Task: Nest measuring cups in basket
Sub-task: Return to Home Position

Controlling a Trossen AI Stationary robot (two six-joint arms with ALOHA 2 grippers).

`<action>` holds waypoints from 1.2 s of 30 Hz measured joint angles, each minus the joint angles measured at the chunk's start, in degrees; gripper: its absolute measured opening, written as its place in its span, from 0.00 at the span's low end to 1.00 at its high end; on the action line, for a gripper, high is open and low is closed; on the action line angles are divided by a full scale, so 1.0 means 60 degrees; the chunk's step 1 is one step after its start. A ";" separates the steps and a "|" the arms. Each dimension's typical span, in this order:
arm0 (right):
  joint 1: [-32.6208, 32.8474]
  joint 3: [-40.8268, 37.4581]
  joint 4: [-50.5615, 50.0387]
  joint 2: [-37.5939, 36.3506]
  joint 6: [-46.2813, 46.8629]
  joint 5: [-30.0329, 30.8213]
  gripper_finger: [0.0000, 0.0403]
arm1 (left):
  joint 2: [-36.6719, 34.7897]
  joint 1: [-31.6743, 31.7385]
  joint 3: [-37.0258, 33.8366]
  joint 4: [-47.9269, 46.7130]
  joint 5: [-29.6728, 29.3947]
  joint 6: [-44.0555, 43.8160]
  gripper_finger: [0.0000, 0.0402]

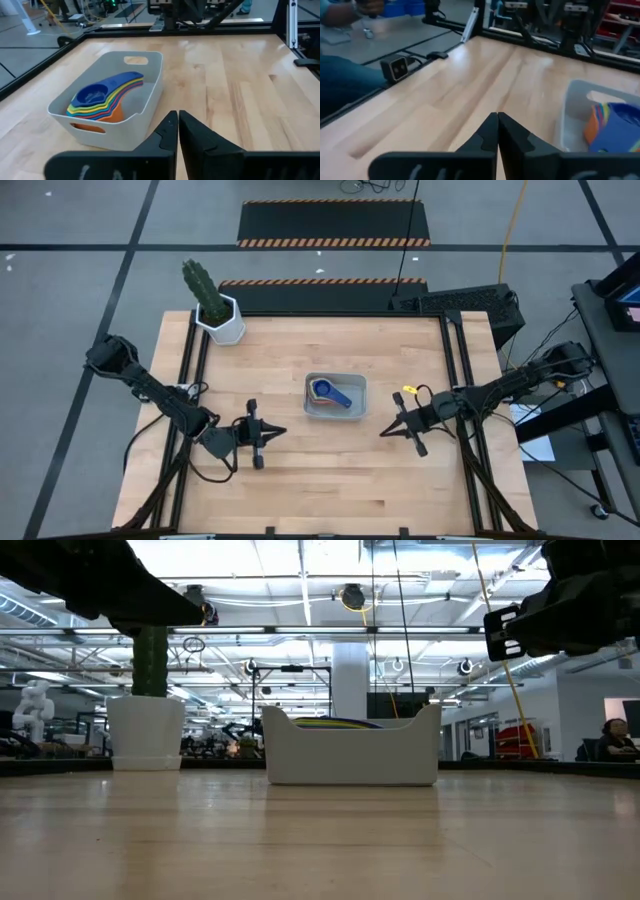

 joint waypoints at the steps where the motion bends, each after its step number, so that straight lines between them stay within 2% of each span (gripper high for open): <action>1: -0.0074 0.0000 -0.0138 -0.0084 0.0000 0.0000 0.00 | 0.0000 0.0000 0.0000 -0.0011 0.0000 -0.0003 0.05; 10: -0.0242 0.0000 -0.0917 -0.0893 -0.0156 0.0021 0.00 | 0.0000 0.0000 0.0000 -0.0061 0.0004 -0.0014 0.01; 14: -0.0234 -0.0004 -0.0891 -0.1107 -0.0220 0.0296 0.00 | 0.0000 0.0000 0.0000 -0.0061 0.0002 -0.0072 0.02; 18: -0.0234 -0.0586 -0.0063 -0.1190 -0.0283 0.0469 0.00 | 0.0000 -0.0018 0.0001 -0.0064 0.0000 -0.0112 0.05; 24: -0.0234 -0.1580 0.1462 -0.1452 0.0037 0.0508 0.00 | 0.0004 -0.0025 0.0004 -0.0050 0.0007 -0.0149 0.01; 31: -0.0234 -0.1687 0.0986 -0.2346 -0.0203 0.0499 0.00 | 0.0004 -0.0029 0.0004 0.0023 0.0015 -0.0192 0.05; 36: -0.0234 -0.1698 -0.0129 -0.3445 -0.0238 0.0410 0.00 | 0.0007 -0.0098 0.0004 0.0034 0.0025 -0.0200 0.02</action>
